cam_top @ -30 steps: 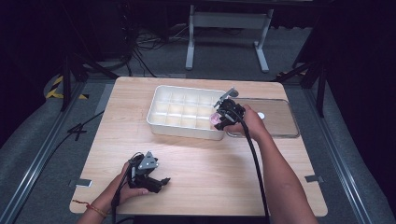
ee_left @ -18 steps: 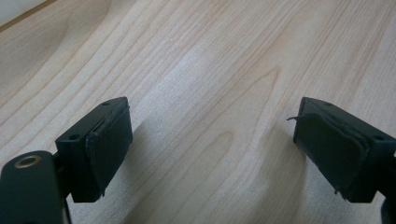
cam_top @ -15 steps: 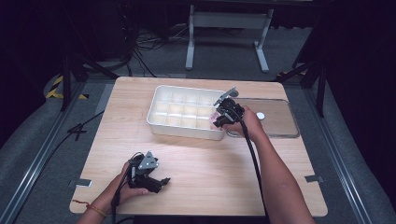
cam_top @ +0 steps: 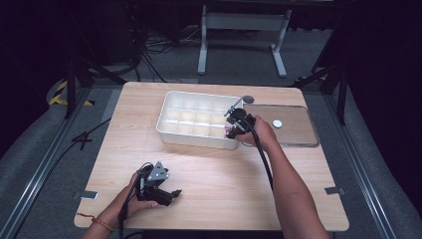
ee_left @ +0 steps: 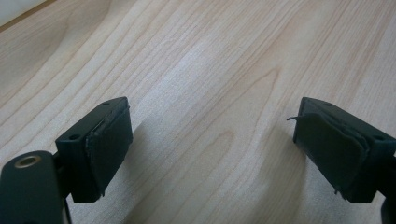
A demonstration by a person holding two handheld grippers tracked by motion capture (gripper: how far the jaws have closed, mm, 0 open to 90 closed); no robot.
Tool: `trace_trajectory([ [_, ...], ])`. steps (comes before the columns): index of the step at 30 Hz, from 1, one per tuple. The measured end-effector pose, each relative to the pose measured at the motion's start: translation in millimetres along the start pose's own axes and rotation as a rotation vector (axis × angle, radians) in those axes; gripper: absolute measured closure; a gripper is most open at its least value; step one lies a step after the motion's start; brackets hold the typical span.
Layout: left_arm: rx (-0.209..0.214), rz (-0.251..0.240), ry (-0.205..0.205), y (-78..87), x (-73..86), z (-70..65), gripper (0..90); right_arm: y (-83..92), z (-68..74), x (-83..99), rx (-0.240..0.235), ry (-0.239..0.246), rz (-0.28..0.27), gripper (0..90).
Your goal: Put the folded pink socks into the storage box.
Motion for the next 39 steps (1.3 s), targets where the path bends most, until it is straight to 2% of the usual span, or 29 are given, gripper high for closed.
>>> trace_trajectory([
  [4,0.001,0.0,-0.004,0.0,0.0,0.2,12.0,-2.6,-1.2,-1.0,-0.001,-0.029,0.028,77.9],
  [9,0.002,0.0,-0.004,0.0,0.1,0.2,12.0,-5.5,0.5,-2.5,0.014,-0.024,0.062,78.1],
  [14,0.0,-0.001,0.0,0.0,0.0,-0.1,12.0,-6.7,0.2,-1.6,0.014,-0.026,0.06,78.2],
  [21,0.003,-0.004,-0.001,-0.4,-0.3,-0.2,12.0,-6.6,-0.9,0.1,-0.006,-0.024,0.033,77.9],
  [24,0.003,-0.004,-0.001,-0.4,-0.3,-0.2,12.0,-5.5,0.1,1.4,0.01,-0.006,0.019,77.5],
  [31,0.003,-0.005,0.003,-0.5,-0.4,-0.5,12.0,-2.1,0.8,2.1,0.002,0.002,-0.004,76.2],
  [39,0.001,-0.005,0.005,-0.4,-0.5,-0.4,12.0,13.2,-0.7,4.3,-0.015,-0.019,-0.065,70.3],
])
Point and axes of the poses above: each handheld gripper's, and its own axes: y roughly backward along the jaws, x roughly out of its underside, z roughly to its left, the point moved 6 cm from there along -y, roughly forward along the jaws, and after that the axes turned 14 degrees about -y, right-handed, at the moved point
